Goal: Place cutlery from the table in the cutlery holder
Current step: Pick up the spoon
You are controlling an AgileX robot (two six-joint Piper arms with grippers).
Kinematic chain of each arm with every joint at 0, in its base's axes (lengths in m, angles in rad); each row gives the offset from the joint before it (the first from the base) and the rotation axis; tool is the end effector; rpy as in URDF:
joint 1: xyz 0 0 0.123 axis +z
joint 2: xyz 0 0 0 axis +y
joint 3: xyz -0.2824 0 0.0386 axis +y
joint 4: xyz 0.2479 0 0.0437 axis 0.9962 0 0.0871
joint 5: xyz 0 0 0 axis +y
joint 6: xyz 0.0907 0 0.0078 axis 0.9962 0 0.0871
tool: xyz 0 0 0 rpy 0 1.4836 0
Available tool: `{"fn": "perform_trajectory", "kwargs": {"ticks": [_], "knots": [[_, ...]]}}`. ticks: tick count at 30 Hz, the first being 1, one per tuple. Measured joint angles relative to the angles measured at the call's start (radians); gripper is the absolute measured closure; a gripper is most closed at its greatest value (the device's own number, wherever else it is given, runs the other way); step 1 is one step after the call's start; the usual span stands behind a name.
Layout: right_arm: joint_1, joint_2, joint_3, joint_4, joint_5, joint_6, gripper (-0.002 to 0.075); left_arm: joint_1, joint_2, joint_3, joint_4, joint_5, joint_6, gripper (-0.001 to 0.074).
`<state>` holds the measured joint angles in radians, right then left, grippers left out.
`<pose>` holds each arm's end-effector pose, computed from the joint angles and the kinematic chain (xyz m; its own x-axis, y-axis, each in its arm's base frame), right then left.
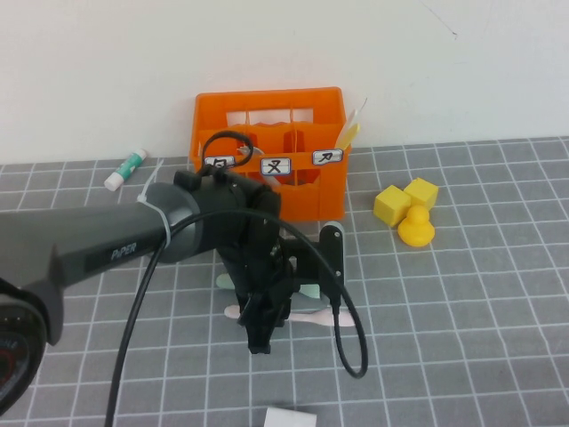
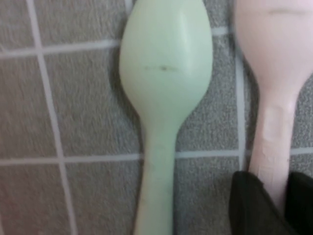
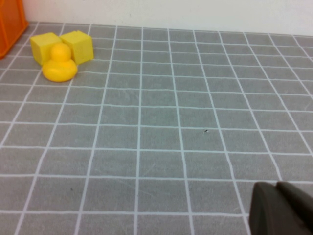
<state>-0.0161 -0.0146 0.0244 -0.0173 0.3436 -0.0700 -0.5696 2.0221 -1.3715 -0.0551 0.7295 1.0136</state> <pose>0.0532 -0.0014 0.1747 -0.2639 -0.0819 -0.9611 -0.0010 0.9964 -0.0847 0.3405 -0.2221 0.1574 -0.0037 0.9829 -0.1841 0.9773 0.0425 0.2074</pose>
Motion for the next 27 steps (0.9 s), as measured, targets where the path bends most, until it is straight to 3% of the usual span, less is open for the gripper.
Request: {"fn": "perform_trajectory", "kwargs": {"ticks": [11, 14, 18, 20, 23, 27], "knots": [[0.0, 0.0, 0.0, 0.0, 0.0, 0.0, 0.0729, 0.0, -0.003, -0.006, -0.032, 0.095, -0.061, 0.0629], [0.0, 0.0, 0.0, 0.0, 0.0, 0.0, 0.0729, 0.0, -0.003, -0.004, -0.064, 0.103, -0.074, 0.0569], [0.0, 0.0, 0.0, 0.0, 0.0, 0.0, 0.0729, 0.0, -0.001, -0.004, -0.096, 0.128, -0.08, 0.0392], [0.0, 0.0, 0.0, 0.0, 0.0, 0.0, 0.0729, 0.0, -0.001, -0.004, -0.103, 0.135, -0.081, 0.0345], [0.0, 0.0, 0.0, 0.0, 0.0, 0.0, 0.0729, 0.0, -0.001, -0.004, -0.112, 0.142, -0.081, 0.0323], [0.0, 0.0, 0.0, 0.0, 0.0, 0.0, 0.0729, 0.002, -0.001, -0.004, -0.118, 0.14, -0.081, 0.0348]]}}
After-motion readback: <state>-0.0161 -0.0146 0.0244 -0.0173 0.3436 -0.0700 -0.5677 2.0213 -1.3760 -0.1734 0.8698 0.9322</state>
